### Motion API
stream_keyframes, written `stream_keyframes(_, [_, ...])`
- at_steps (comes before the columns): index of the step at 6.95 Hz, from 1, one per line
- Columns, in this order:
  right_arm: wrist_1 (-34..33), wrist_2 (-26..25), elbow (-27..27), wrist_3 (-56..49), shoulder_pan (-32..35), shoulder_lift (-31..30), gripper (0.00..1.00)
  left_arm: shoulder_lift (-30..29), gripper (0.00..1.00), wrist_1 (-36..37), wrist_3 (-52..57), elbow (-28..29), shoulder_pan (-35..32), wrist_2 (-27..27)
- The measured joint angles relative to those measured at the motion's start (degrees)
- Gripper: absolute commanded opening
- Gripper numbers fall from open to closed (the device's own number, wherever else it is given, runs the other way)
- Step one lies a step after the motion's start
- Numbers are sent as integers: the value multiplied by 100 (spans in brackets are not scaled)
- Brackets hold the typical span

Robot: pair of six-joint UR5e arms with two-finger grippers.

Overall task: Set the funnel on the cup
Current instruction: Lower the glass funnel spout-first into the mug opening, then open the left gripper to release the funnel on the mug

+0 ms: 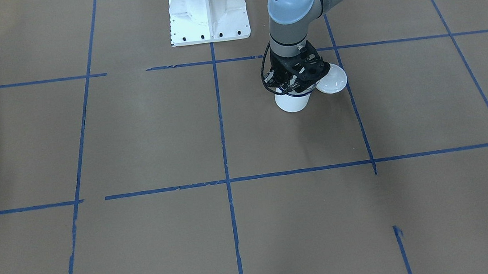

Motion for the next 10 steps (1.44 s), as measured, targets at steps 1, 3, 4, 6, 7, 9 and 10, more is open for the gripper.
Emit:
stream_keyframes(1, [0, 0, 0, 0, 0, 0, 100, 2, 0, -18, 0, 4, 3, -3])
stream_keyframes(3, [0, 0, 0, 0, 0, 0, 100, -2, 2, -29, 0, 13, 11, -6])
stream_keyframes(4, [0, 0, 0, 0, 0, 0, 100, -9, 6, -31, 0, 14, 12, -6])
stream_keyframes(6, [0, 0, 0, 0, 0, 0, 100, -33, 34, -31, 0, 15, 14, -6])
stream_keyframes(7, [0, 0, 0, 0, 0, 0, 100, -37, 42, -31, 0, 16, 14, -6])
stream_keyframes(9, [0, 0, 0, 0, 0, 0, 100, -39, 91, -31, 2, 9, 14, -4])
stream_keyframes(10, [0, 0, -1, 0, 0, 0, 100, -23, 100, -29, 13, -29, 13, 4])
